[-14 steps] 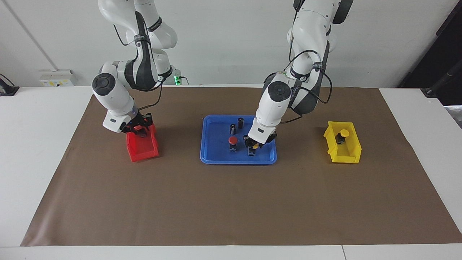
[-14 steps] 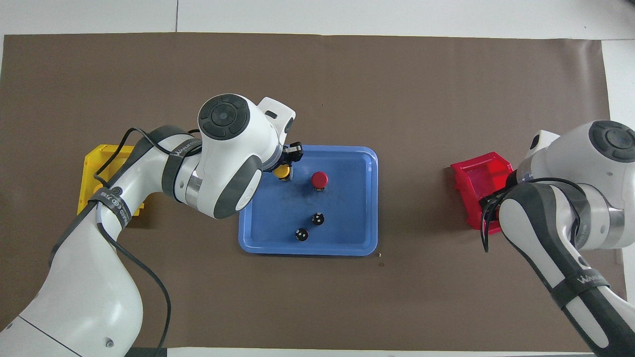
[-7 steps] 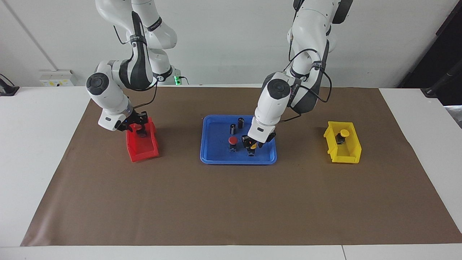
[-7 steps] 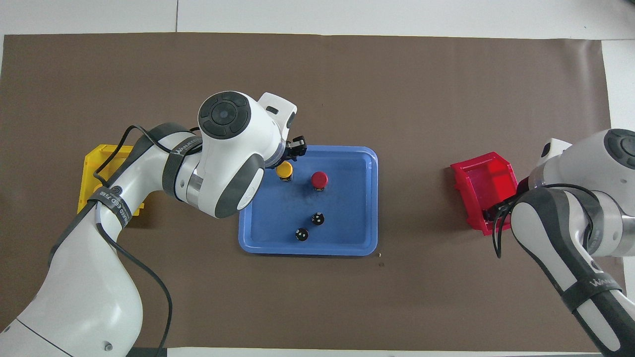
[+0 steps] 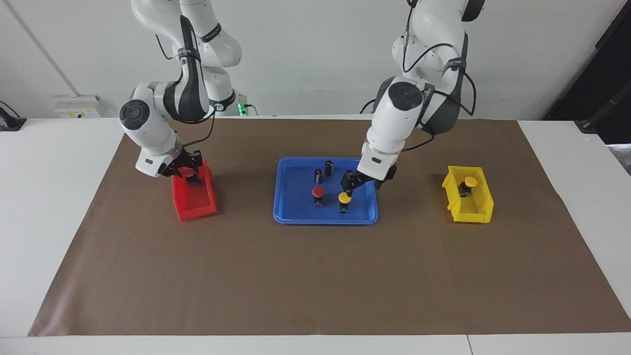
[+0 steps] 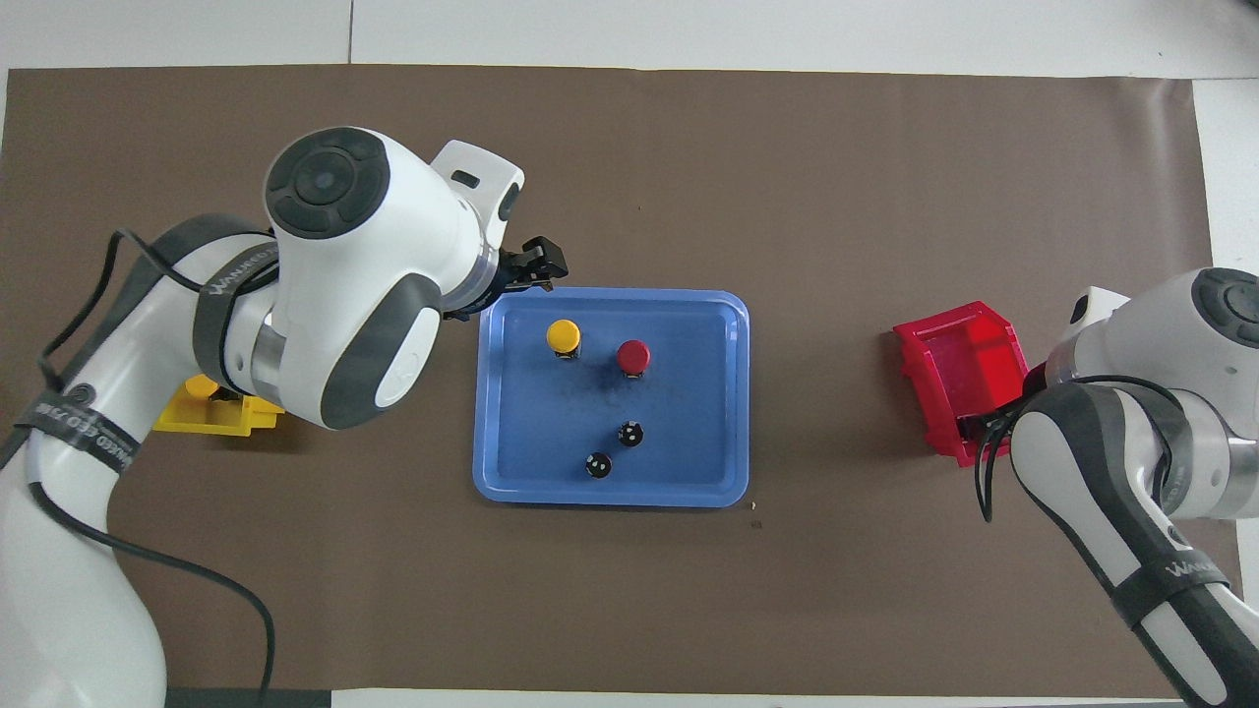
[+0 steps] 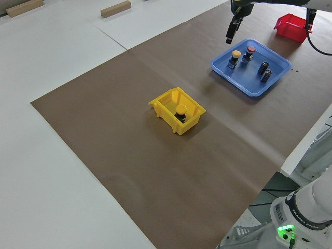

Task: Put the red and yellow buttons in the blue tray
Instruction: 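Grasp the second red button with the right gripper while the left gripper withdraws, then carry the red button with the right gripper while the left gripper grasps yellow, then release the red button in the tray and withdraw the right gripper, then carry the second yellow button to the tray with the left gripper, then release the yellow button in the tray and withdraw the left gripper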

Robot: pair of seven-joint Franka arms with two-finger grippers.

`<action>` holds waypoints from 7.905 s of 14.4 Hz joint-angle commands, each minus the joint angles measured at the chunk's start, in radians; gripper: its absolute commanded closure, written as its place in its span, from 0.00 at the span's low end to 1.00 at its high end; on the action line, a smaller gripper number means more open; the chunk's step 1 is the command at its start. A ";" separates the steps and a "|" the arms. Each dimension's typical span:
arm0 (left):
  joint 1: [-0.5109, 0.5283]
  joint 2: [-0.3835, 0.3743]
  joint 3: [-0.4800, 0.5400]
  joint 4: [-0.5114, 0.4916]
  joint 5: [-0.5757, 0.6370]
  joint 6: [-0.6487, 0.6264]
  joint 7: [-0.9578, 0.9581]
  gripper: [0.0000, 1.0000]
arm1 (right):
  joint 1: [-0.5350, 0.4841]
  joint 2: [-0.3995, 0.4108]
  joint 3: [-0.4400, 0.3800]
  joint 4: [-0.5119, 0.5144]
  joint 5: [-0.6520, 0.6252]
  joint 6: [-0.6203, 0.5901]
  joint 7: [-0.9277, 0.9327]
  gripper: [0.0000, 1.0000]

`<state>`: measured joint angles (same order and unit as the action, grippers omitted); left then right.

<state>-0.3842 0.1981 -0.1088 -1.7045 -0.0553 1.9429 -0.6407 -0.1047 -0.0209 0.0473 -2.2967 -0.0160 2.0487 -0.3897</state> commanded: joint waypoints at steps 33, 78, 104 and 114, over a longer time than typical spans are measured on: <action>0.548 -0.180 -0.002 -0.425 0.084 0.149 0.797 0.29 | 0.536 0.325 0.022 0.422 0.099 0.104 0.807 0.70; 0.133 -0.062 -0.075 -0.040 0.006 -0.109 0.211 0.91 | -0.061 -0.036 0.023 0.606 0.013 -0.467 0.261 0.00; 0.007 0.167 -0.075 -0.023 0.015 0.096 0.185 0.80 | -0.058 -0.034 0.023 0.609 -0.038 -0.476 0.261 0.00; 0.008 0.167 -0.074 -0.027 0.015 0.096 0.162 0.55 | -0.061 -0.034 0.023 0.609 -0.036 -0.479 0.261 0.00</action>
<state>-0.3612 0.3568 -0.1968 -1.7465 -0.0496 2.0370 -0.4597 -0.1610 -0.0323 0.0674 -1.6607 -0.0419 1.5583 -0.1395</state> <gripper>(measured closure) 0.564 0.000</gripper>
